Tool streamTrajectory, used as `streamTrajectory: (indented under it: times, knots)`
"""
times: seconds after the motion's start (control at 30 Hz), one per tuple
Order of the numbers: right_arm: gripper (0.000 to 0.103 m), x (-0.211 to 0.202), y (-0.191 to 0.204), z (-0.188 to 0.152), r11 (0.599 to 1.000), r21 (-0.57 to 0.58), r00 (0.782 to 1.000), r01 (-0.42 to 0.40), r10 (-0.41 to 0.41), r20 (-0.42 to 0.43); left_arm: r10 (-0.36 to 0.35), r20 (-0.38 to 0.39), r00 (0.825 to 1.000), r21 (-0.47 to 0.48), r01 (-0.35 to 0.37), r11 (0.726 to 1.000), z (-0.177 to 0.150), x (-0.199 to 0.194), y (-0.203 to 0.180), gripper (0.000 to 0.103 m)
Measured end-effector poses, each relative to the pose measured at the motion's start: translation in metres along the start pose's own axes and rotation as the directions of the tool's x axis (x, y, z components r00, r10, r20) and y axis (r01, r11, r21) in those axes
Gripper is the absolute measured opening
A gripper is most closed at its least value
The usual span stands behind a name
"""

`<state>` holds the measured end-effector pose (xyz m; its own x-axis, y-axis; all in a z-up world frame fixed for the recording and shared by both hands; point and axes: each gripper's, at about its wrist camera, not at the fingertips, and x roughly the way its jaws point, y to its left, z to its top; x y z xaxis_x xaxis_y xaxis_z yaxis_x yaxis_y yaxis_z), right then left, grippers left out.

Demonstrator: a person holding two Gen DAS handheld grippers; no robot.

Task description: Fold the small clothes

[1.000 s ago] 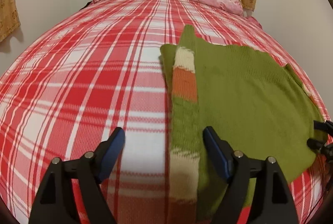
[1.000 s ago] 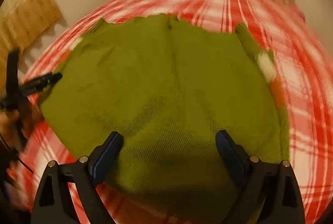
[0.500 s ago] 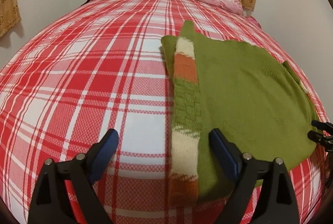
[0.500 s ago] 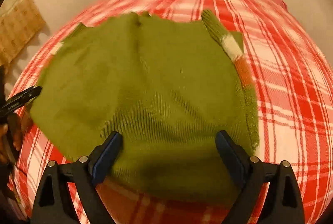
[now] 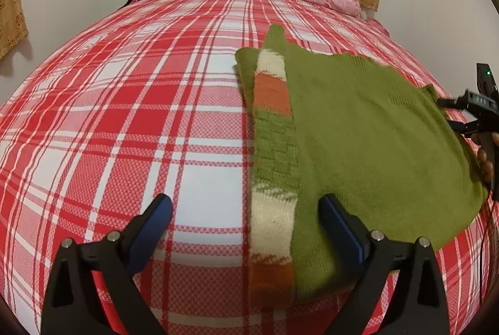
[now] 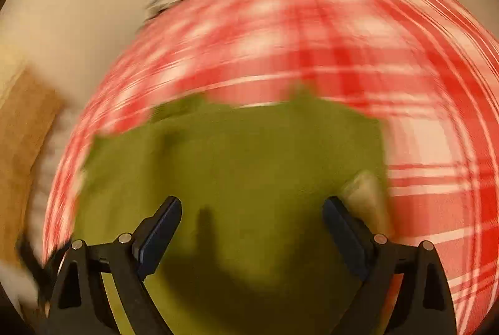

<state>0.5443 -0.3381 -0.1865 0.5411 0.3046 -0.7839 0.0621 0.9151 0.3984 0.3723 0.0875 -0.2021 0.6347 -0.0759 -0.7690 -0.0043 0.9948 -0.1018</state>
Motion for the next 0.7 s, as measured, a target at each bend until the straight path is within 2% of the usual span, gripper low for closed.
streamTrajectory:
  times: [0.03,0.07,0.13,0.2,0.27,0.37,0.5,0.6,0.7]
  knots:
    - [0.092,-0.005,-0.010,0.003,0.999,0.037,0.999,-0.035,0.034,0.028,-0.001,0.000,1.000,-0.001,0.001,1.000,0.000,0.000,0.000,0.098]
    - [0.092,-0.010,-0.020,0.005,0.997,0.080,0.999,-0.010,0.007,0.043,-0.002,-0.001,1.000,-0.001,0.002,1.000,0.000,0.000,0.000,0.099]
    - [0.092,-0.020,-0.023,0.003,0.991,0.086,0.993,0.099,-0.104,0.054,-0.008,-0.004,1.000,-0.005,0.008,1.000,0.000,0.001,0.000,0.100]
    - [0.092,-0.031,-0.018,-0.005,0.988,0.071,0.986,0.134,-0.140,0.086,-0.011,-0.003,1.000,-0.007,0.011,1.000,0.001,0.001,0.000,0.100]
    - [0.092,-0.042,-0.002,-0.016,0.993,0.027,0.986,0.117,-0.120,0.112,-0.012,-0.003,1.000,-0.008,0.012,1.000,0.001,0.001,0.000,0.100]
    - [0.093,-0.054,0.051,-0.045,0.987,-0.138,0.985,0.087,-0.064,0.157,-0.010,-0.003,1.000,-0.007,0.010,1.000,0.001,0.001,0.000,0.100]
    - [0.093,-0.040,0.097,-0.084,0.942,-0.321,0.992,0.101,-0.069,0.109,-0.011,-0.004,1.000,-0.007,0.011,1.000,0.001,0.001,0.000,0.100]
    - [0.093,-0.025,0.089,-0.110,0.934,-0.338,0.994,0.113,-0.101,0.052,-0.012,-0.004,1.000,-0.008,0.012,1.000,0.001,0.001,0.000,0.101]
    - [0.093,-0.033,0.075,-0.136,0.920,-0.375,0.992,0.112,-0.082,0.096,-0.012,-0.005,1.000,-0.007,0.012,1.000,0.001,0.002,0.000,0.101]
